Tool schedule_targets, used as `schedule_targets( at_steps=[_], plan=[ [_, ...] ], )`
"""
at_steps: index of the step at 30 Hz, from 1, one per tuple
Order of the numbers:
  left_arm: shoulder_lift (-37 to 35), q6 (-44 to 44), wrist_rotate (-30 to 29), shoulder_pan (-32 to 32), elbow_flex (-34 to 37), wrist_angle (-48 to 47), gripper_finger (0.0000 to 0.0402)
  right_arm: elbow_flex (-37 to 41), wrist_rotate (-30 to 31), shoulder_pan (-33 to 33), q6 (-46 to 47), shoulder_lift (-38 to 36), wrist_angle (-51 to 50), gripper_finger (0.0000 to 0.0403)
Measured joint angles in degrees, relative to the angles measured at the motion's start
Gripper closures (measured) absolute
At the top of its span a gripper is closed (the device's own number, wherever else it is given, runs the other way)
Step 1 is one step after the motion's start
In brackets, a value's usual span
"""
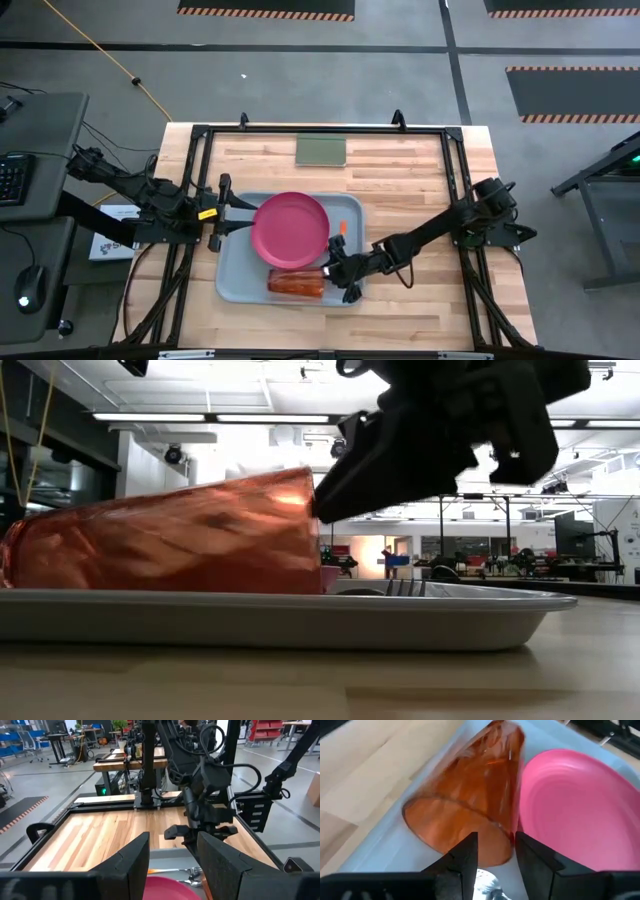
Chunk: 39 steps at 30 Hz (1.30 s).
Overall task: Pick and place plate/cup/fork/spoon on tray
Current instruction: Put the orange cup on the gray tray to the top right of the pink plate
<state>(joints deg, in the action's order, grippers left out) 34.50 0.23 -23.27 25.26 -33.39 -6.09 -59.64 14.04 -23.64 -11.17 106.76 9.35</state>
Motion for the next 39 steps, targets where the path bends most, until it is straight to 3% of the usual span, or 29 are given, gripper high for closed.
schedule_targets(
  at_steps=[9, 22, 25, 28, 30, 33, 39],
  plan=[
    [0.0, 0.0, -0.2, 0.0, 0.0, 0.0, 0.0245, 0.0, 2.5, 0.0, -2.4, 1.1, 5.4, 0.0281],
    [0.0, 0.0, -0.1, 0.0, 0.0, 0.2, 0.0245, 0.0, 0.5, 0.5, -4.6, 3.3, 10.3, 0.0284],
    [0.0, 0.0, -0.1, 0.0, 0.0, 0.3, 0.0245, 0.0, 0.4, 0.8, -4.4, 3.3, 11.1, 0.0309],
    [0.0, 0.0, -0.1, 0.0, 0.0, 0.4, 0.0245, -1.2, 0.5, 0.8, -4.4, 3.3, 11.6, 0.0365],
    [0.0, 0.0, -0.1, 0.0, 0.0, 0.4, 0.0245, -3.8, 0.5, 0.8, -4.4, 3.3, 9.5, 0.0392],
    [0.0, 1.0, -0.1, 0.0, 0.0, 1.0, 0.0245, -10.2, 0.3, 0.8, -4.3, 3.3, 2.2, 0.0385],
    [-0.1, 2.9, -0.1, 0.0, 0.0, 3.2, 0.0245, -30.3, -0.1, 2.8, -3.6, 3.3, -25.3, 0.0397]
  ],
)
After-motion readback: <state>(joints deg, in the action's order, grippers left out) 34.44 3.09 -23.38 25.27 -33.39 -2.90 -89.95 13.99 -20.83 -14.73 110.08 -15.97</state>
